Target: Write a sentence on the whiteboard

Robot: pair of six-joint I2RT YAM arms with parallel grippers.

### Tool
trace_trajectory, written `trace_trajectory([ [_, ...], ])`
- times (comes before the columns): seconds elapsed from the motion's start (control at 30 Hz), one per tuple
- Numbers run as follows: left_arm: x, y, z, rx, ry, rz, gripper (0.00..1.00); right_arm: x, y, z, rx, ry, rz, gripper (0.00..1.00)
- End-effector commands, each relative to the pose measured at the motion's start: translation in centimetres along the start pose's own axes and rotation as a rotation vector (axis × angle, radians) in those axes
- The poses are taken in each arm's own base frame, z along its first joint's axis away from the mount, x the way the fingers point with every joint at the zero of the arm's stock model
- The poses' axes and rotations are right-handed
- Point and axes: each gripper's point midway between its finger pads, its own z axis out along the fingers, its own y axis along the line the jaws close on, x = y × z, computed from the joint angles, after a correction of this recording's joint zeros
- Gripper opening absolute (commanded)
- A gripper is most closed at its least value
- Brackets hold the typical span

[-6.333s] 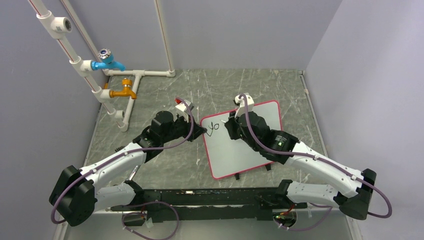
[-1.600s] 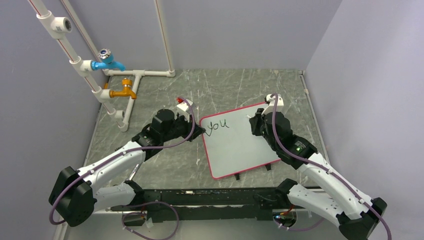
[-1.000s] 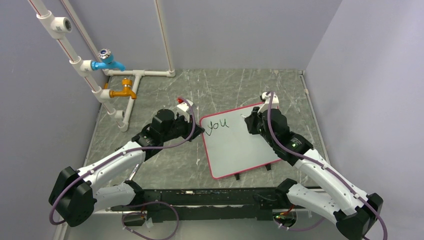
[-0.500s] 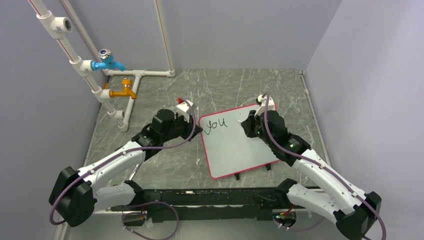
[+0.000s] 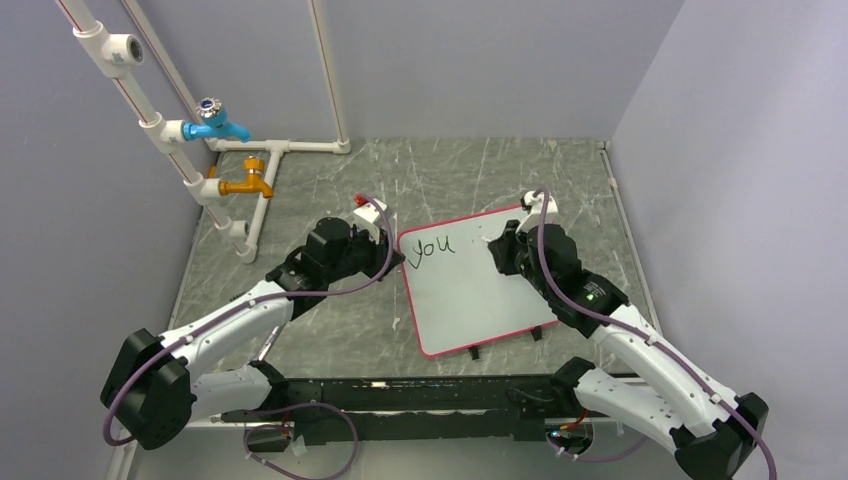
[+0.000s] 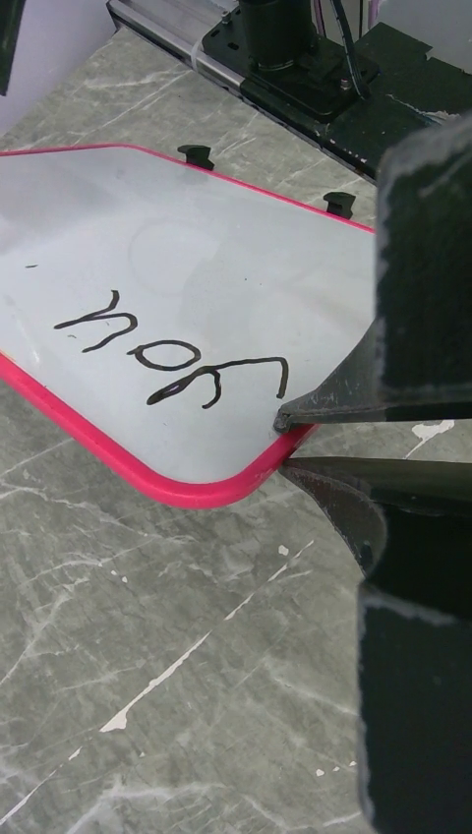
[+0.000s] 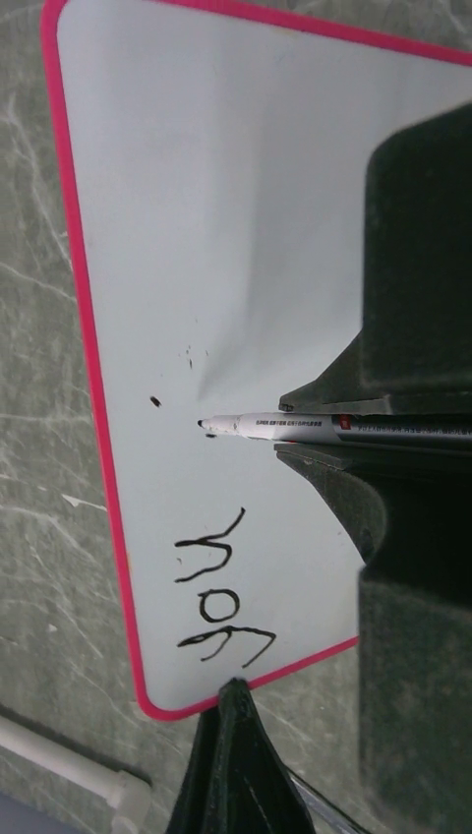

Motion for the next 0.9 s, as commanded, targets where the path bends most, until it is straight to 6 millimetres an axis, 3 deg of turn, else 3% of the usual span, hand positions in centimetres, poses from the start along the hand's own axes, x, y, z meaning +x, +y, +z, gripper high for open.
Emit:
trace_trajectory([
  [0.0, -1.9, -0.5, 0.3, 0.034, -0.08, 0.055, 0.0, -3.2, -1.1, -0.4, 0.091, -0.089, 0.031, 0.0],
  [0.23, -1.6, -0.7, 0.3, 0.048, -0.087, 0.067, 0.0, -3.5, -1.6, 0.7, 0.131, -0.093, 0.048, 0.0],
  [0.57, -1.4, -0.8, 0.5, 0.066, -0.09, 0.074, 0.0, -3.7, -0.4, 2.2, 0.084, -0.084, 0.041, 0.0],
  [0.87, -1.5, -1.0, 0.6, 0.072, -0.092, 0.074, 0.0, -2.5, 0.8, 2.6, 0.012, -0.044, 0.036, 0.0],
])
